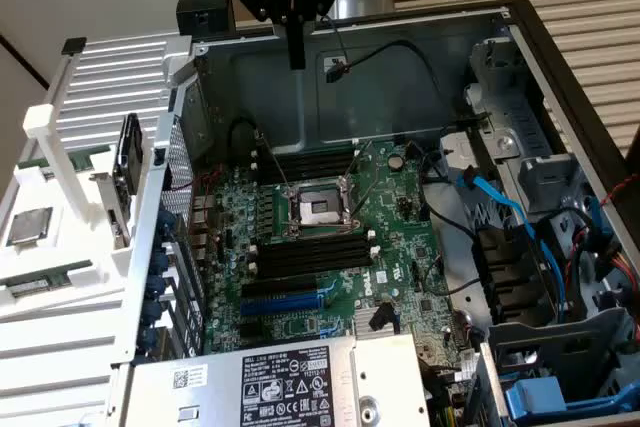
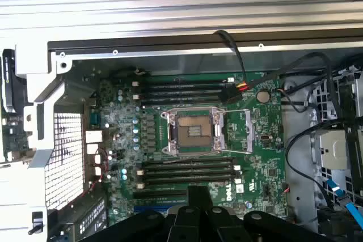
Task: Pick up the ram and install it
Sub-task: 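Reach for the ram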
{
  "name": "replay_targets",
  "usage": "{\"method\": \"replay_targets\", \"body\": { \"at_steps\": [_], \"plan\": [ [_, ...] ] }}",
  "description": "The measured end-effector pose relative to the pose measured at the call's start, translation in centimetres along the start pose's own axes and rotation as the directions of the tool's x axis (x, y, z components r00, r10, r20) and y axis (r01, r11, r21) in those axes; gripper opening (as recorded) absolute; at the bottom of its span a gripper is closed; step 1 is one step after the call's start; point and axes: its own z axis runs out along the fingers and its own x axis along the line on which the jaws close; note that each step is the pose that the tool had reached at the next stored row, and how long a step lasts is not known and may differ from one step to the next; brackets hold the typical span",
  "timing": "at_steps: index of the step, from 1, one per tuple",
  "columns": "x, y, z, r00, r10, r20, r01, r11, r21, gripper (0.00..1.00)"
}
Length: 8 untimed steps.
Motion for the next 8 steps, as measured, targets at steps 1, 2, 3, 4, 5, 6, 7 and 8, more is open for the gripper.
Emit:
{"method": "replay_targets", "body": {
  "at_steps": [1, 2, 3, 4, 5, 6, 7, 8],
  "plan": [
    [0.00, 0.00, 0.00, 1.0000, 0.000, 0.0000, 0.000, 1.0000, 0.0000, 0.10],
    [0.00, 0.00, 0.00, 1.0000, 0.000, 0.0000, 0.000, 1.0000, 0.0000, 0.10],
    [0.00, 0.00, 0.00, 1.0000, 0.000, 0.0000, 0.000, 1.0000, 0.0000, 0.10],
    [0.00, 0.00, 0.00, 1.0000, 0.000, -0.0001, 0.000, 1.0000, 0.0000, 0.10],
    [0.00, 0.00, 0.00, 1.0000, 0.000, 0.0000, 0.000, 1.0000, 0.0000, 0.10],
    [0.00, 0.00, 0.00, 1.0000, 0.000, -0.0001, 0.000, 1.0000, 0.0000, 0.10],
    [0.00, 0.00, 0.00, 1.0000, 0.000, 0.0000, 0.000, 1.0000, 0.0000, 0.10],
    [0.00, 0.00, 0.00, 1.0000, 0.000, 0.0000, 0.000, 1.0000, 0.0000, 0.10]
  ]
}}
